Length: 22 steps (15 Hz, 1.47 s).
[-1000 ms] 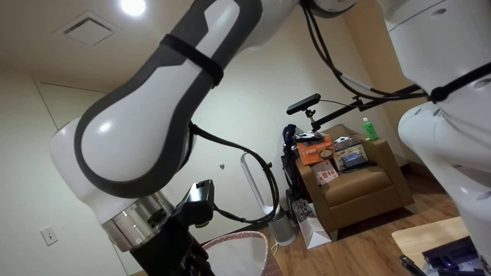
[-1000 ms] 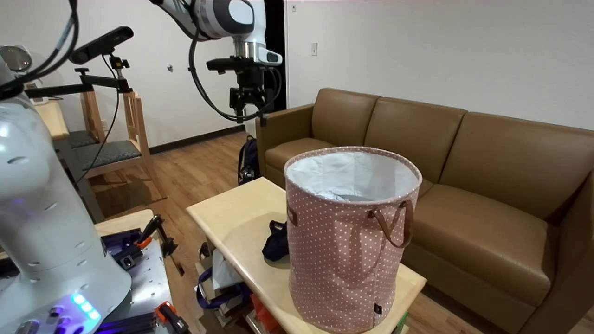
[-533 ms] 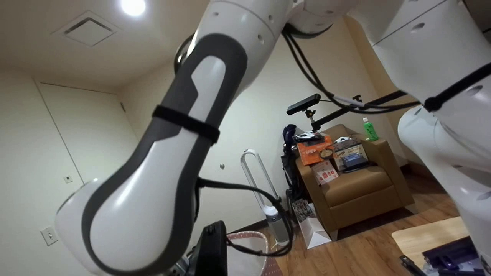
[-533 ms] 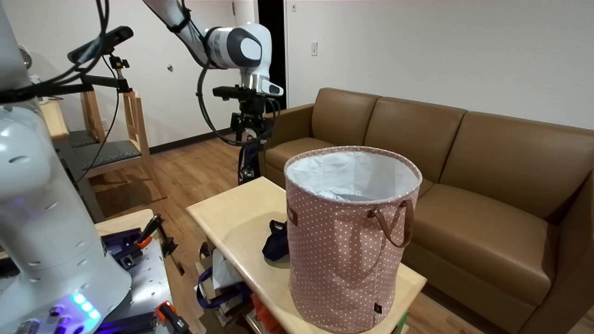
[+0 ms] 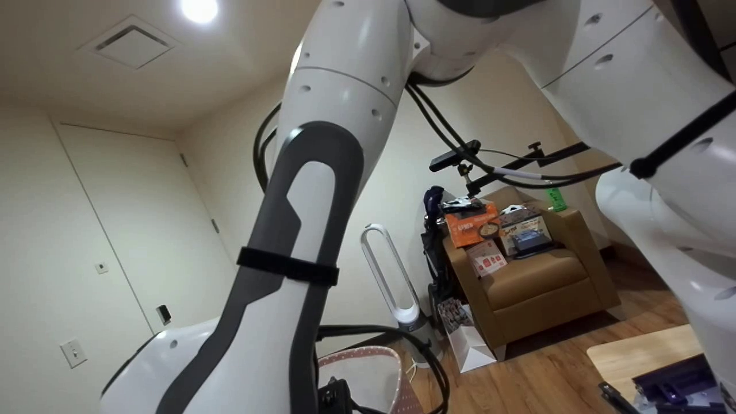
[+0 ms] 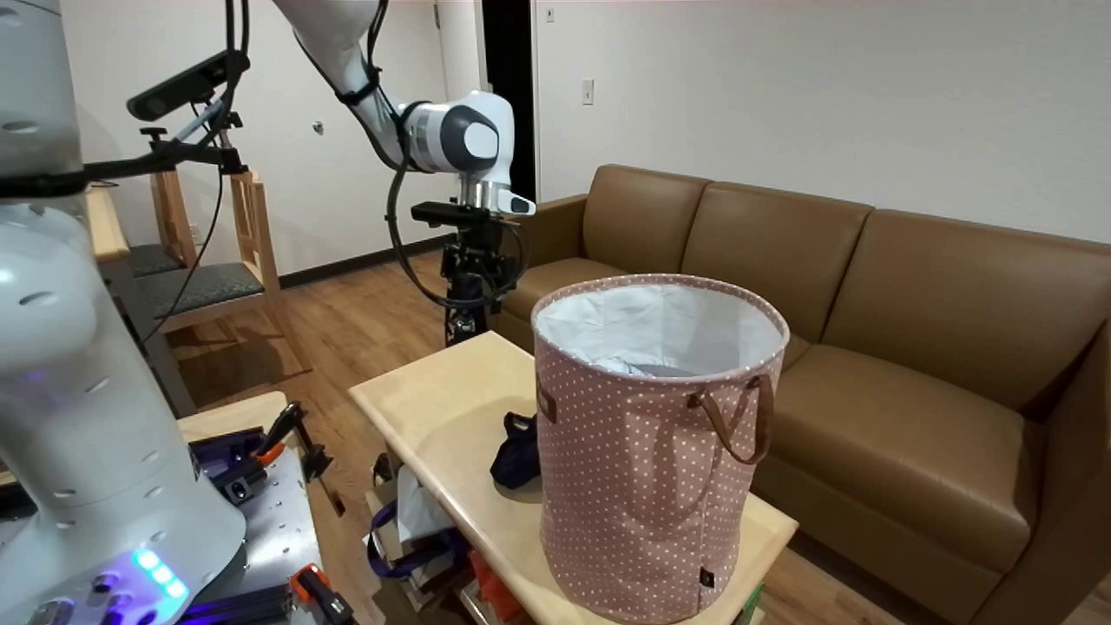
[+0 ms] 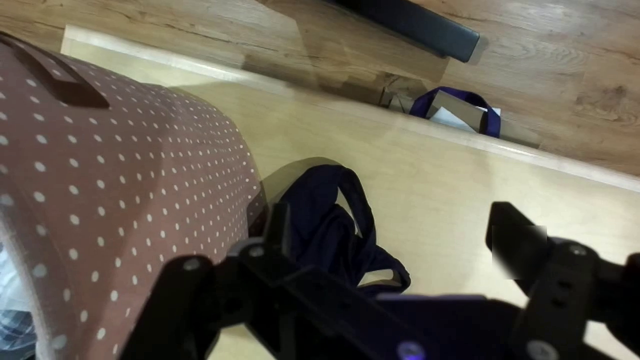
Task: Put the black object into the basket on the right side of the table
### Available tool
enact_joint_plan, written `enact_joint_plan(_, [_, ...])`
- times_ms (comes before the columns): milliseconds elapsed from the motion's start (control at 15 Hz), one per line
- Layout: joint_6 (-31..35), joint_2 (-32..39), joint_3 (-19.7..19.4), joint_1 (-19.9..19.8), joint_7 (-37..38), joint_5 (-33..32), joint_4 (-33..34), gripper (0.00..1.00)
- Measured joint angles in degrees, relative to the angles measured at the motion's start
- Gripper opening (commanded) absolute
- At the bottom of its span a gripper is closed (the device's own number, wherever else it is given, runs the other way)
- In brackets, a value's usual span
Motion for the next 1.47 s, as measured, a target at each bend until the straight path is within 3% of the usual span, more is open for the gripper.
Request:
enact_joint_plan(267, [7.8, 2.3, -0.8, 3.1, 4.7, -11.2, 0.6, 1.0])
enact_joint_plan(467, [6.0, 9.4, -1.8, 7.4, 6.7, -20.4, 4.6, 1.0])
enact_joint_plan(800, [6.0, 11.3, -2.3, 8.1, 6.9, -20.7, 6.0, 1.0])
enact_joint_plan(933, [5.2, 11.9, -3.7, 9.7, 7.1, -26.2, 6.5, 1.0])
enact_joint_plan(1200, [4.2, 19.5, -3.8, 10.3, -0.9, -29.4, 12.2, 1.0])
enact_joint_plan(1467, [4.2, 21.1, -3.8, 10.4, -1.1, -29.4, 13.6, 1.0])
